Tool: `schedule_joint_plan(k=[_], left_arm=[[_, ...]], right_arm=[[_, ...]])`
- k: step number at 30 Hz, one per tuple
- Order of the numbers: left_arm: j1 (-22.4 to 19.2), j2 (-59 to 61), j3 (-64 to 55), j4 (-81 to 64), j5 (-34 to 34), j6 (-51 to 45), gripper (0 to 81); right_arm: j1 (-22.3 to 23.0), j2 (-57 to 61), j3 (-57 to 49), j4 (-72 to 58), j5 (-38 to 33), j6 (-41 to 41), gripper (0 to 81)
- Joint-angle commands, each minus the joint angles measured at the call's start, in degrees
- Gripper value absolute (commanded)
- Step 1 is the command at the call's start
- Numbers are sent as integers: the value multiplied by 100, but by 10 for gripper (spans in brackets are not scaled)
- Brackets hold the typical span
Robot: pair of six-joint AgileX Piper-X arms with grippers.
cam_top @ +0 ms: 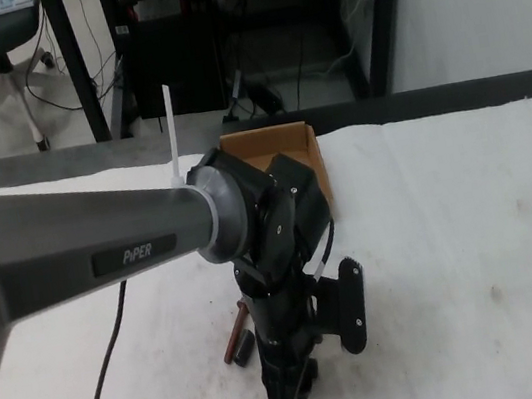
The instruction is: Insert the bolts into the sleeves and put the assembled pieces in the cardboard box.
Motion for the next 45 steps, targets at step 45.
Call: schedule_joint_plan(k=[45], left_arm=[[-14, 364, -359, -36, -149, -395, 424]], right_arm=[[-24, -27, -11, 110, -305, 90, 8]])
